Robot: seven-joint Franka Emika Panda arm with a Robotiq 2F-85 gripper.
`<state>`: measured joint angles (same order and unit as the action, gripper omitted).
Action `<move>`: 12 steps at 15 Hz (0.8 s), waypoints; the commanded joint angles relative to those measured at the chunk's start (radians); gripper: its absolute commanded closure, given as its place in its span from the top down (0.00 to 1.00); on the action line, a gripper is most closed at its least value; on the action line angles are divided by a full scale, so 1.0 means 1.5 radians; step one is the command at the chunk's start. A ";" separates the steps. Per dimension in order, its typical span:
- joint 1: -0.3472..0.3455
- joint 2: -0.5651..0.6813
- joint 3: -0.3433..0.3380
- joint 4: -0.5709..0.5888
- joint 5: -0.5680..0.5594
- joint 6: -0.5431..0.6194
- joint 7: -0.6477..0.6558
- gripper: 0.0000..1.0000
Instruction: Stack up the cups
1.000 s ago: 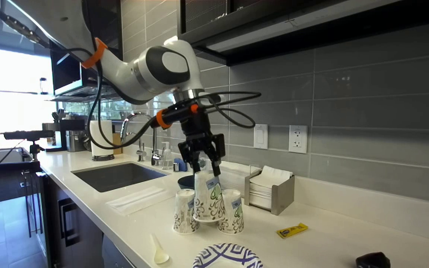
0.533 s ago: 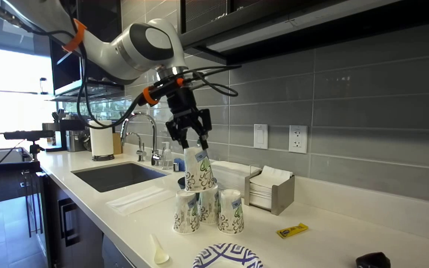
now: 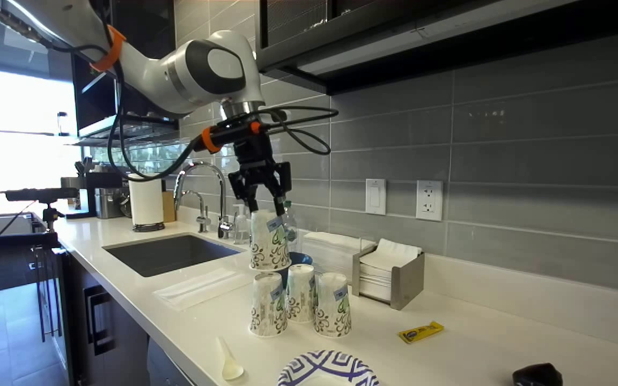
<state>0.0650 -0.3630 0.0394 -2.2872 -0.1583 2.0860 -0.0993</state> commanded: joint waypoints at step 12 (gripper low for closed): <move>0.006 0.063 -0.007 0.022 0.044 0.024 -0.052 0.40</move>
<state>0.0697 -0.2910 0.0362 -2.2784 -0.1212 2.1200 -0.1483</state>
